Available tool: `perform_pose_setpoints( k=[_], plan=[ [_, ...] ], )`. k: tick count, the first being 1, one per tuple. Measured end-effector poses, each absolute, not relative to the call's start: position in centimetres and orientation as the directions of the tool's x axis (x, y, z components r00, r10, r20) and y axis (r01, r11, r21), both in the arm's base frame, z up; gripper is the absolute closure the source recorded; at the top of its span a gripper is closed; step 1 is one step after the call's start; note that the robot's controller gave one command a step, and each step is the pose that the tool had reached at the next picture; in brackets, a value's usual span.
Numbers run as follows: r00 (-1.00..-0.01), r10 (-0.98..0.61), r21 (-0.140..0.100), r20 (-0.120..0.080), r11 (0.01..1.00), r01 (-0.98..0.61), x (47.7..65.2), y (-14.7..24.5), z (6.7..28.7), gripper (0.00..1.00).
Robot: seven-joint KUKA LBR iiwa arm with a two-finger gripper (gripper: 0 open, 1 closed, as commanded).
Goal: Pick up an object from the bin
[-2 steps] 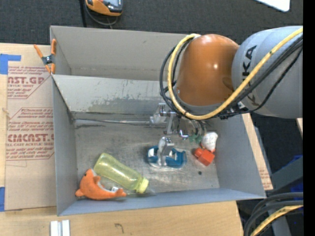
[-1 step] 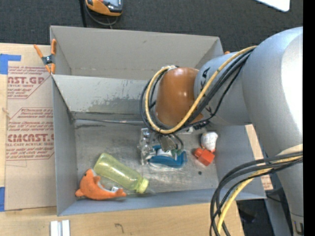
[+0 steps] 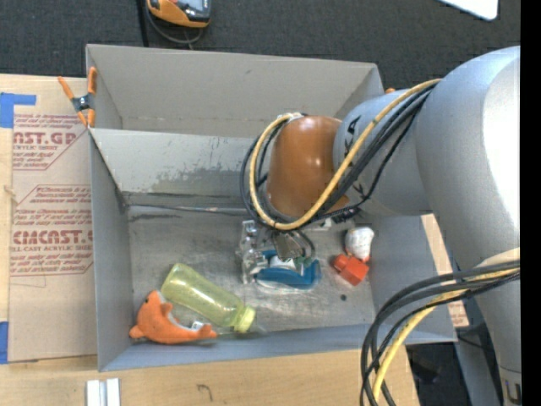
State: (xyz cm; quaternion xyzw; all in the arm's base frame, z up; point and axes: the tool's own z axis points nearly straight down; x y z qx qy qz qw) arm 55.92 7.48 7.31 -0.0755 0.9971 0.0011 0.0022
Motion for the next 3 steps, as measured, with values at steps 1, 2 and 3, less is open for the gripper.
perform_pose_setpoints(
  k=[1,2,3],
  plan=[
    [-0.912,-0.41,-0.001,-0.007,0.912,-0.41,52.4,7.8,15.3,0.0],
    [-0.913,-0.409,0.001,-0.002,0.913,-0.409,52.3,7.8,15.0,0.0],
    [-0.838,-0.546,0.032,0.005,0.838,-0.545,55.8,2.0,8.9,1.0]
  ],
)
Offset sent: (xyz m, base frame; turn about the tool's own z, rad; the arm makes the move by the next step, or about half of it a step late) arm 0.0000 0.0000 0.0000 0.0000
